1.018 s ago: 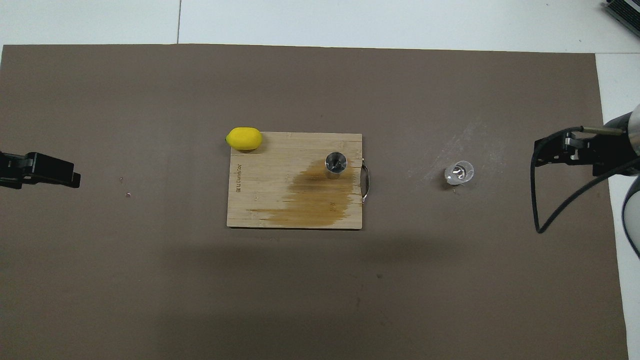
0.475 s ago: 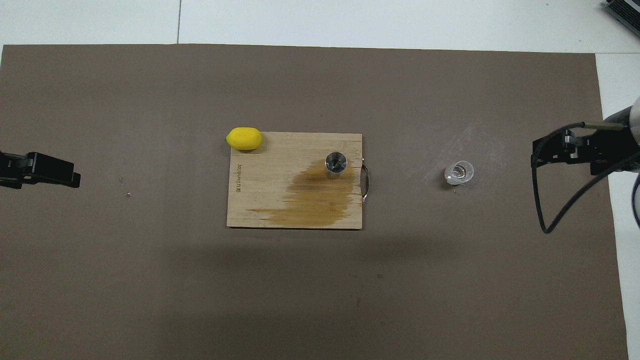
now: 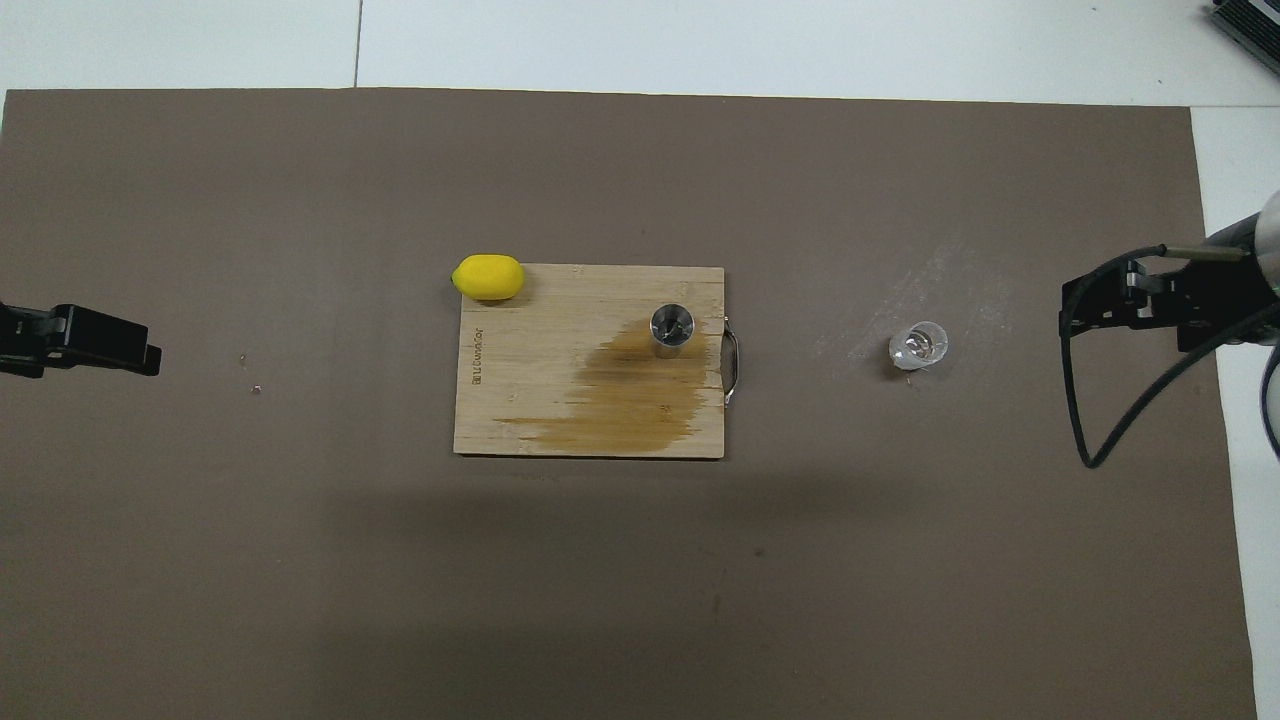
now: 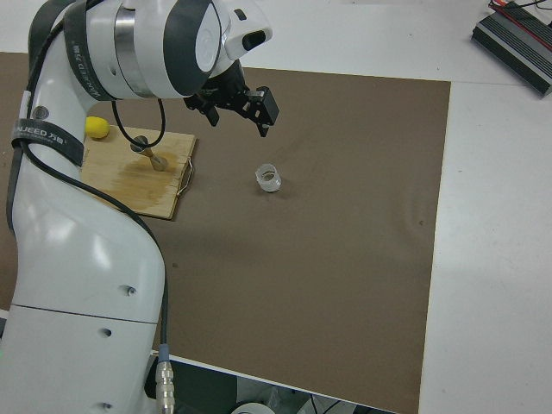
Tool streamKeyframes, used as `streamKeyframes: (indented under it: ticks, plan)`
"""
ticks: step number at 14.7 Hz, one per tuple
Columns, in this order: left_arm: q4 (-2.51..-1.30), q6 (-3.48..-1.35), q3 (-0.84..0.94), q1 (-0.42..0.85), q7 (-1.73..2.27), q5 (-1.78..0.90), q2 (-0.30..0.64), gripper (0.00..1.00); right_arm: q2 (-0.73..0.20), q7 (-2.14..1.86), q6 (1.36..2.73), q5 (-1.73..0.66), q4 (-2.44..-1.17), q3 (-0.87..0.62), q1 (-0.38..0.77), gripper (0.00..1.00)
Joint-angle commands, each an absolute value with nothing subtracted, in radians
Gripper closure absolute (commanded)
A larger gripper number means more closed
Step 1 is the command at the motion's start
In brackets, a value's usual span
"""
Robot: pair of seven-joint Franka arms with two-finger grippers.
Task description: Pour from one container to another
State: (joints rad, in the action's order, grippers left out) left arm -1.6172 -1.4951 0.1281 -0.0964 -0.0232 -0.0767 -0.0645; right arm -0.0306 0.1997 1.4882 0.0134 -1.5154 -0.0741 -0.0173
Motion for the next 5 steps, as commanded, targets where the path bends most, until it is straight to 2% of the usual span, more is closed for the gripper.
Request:
streamKeyframes:
  ticks: [1,5]
  plan:
    - [-1.641,-1.506,0.129,-0.104,-0.028,-0.091,-0.086,0.00,-0.028,0.167,1.471,-0.006,-1.520,-0.077,-0.026,0.00]
    - [-1.641,-1.506,0.129,-0.104,-0.026,-0.091,-0.086,0.00,-0.023,0.169,1.471,-0.006,-1.529,-0.077,-0.026,0.00]
